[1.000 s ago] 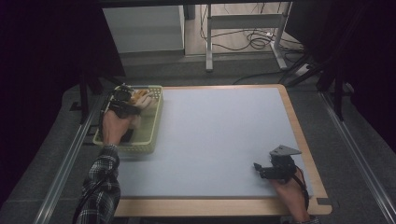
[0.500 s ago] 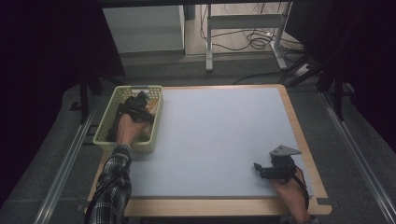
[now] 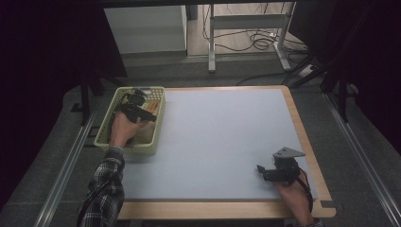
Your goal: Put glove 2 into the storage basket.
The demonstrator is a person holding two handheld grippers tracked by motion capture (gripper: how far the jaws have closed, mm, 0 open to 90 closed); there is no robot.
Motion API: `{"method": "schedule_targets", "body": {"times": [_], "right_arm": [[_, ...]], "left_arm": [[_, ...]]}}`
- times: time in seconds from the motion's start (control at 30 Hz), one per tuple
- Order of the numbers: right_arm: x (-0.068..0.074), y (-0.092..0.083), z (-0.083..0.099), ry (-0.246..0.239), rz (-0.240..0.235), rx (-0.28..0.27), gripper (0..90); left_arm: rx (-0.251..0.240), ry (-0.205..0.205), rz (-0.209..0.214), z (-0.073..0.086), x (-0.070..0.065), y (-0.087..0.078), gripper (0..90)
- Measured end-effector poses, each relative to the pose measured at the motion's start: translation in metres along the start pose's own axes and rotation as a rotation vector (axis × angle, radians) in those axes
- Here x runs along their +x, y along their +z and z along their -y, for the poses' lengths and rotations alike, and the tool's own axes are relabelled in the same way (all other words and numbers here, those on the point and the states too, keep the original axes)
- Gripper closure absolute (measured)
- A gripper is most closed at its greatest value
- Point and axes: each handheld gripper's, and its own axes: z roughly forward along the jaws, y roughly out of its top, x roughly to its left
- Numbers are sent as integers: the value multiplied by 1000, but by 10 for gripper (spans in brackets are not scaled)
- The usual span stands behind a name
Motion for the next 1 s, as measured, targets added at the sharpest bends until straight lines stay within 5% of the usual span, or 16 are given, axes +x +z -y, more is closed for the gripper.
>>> {"method": "schedule_targets", "body": {"times": [0.1,0.17,0.27,0.37,0.53,0.83,1.0], "right_arm": [[0,0,0,1,0,0,161],[0,0,0,0,0,0,161],[0,0,0,0,0,0,160],[0,0,0,0,0,0,161],[0,0,0,2,-1,2,161],[0,0,0,2,-1,2,161],[0,0,0,0,0,0,161]], "left_arm": [[-48,-15,-37,-1,6,-17,268],[-43,-12,-74,1,11,-18,438],[-7,-22,-121,7,20,-8,670],[35,-50,-127,13,28,7,772],[67,-51,-90,16,27,28,818],[55,-37,-49,13,13,36,869],[18,-41,-68,19,21,30,755]]}}
